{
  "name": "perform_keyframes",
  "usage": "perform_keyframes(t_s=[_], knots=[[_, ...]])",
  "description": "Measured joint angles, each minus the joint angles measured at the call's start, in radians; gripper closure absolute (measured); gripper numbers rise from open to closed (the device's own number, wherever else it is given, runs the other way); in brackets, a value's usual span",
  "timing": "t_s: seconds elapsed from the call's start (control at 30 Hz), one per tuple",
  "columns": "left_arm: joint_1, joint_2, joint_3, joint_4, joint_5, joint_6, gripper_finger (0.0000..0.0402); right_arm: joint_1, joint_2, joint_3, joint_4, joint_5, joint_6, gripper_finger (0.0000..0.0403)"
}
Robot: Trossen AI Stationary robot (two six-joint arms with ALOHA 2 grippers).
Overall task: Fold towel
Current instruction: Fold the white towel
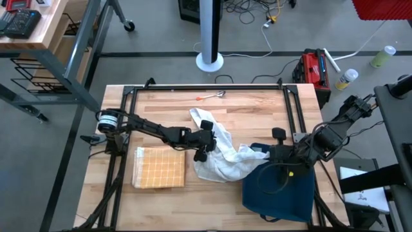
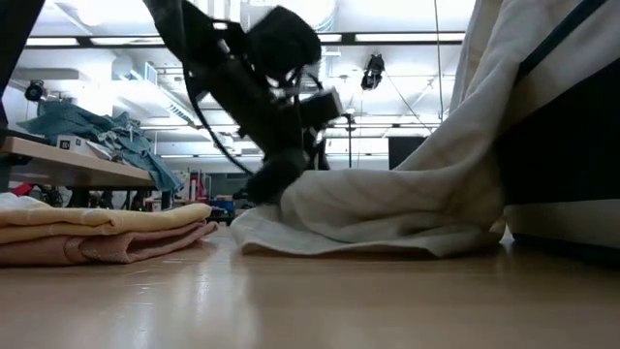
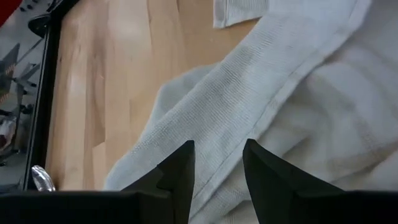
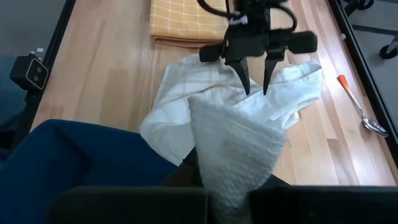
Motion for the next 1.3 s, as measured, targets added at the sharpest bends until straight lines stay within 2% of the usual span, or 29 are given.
perform_keyframes(t_s=[0.3, 0.5, 0.6, 0.7, 0.8, 0.87, 0.93, 0.97, 1.03, 1.3], knots=[[0.005, 0.115, 0.028, 0.020, -0.029, -0.030, 0.0277, 0.000, 0.000, -0.006, 0.000, 0.016, 0.000, 0.0403], [0.004, 0.105, 0.050, -0.016, -0.051, -0.029, 0.0274, 0.000, 0.000, -0.021, -0.002, 0.016, -0.001, 0.0403], [0.003, 0.059, 0.062, -0.040, -0.076, -0.029, 0.0304, 0.000, 0.000, -0.026, -0.006, 0.016, -0.001, 0.0403], [0.003, 0.028, 0.064, -0.045, -0.176, -0.029, 0.0375, 0.000, 0.000, -0.026, -0.006, 0.016, -0.001, 0.0403], [0.004, 0.023, 0.065, -0.060, -0.259, -0.032, 0.0391, 0.000, 0.000, -0.026, -0.006, 0.017, -0.001, 0.0403], [0.005, 0.018, 0.071, -0.058, -0.225, -0.031, 0.0397, 0.000, 0.000, -0.027, -0.005, 0.018, -0.001, 0.0403], [0.005, 0.014, 0.073, -0.078, -0.083, -0.019, 0.0400, 0.000, 0.000, -0.029, -0.007, 0.018, -0.002, 0.0403], [0.004, 0.015, 0.072, -0.094, -0.025, -0.019, 0.0397, 0.000, 0.000, -0.029, -0.006, 0.018, -0.002, 0.0403], [0.001, 0.028, 0.069, -0.101, 0.017, -0.037, 0.0385, 0.000, 0.000, -0.029, -0.006, 0.018, -0.003, 0.0403], [0.008, 0.030, 0.036, -0.085, -0.012, -0.034, 0.0295, 0.000, 0.000, -0.031, -0.006, 0.018, -0.007, 0.0403]])
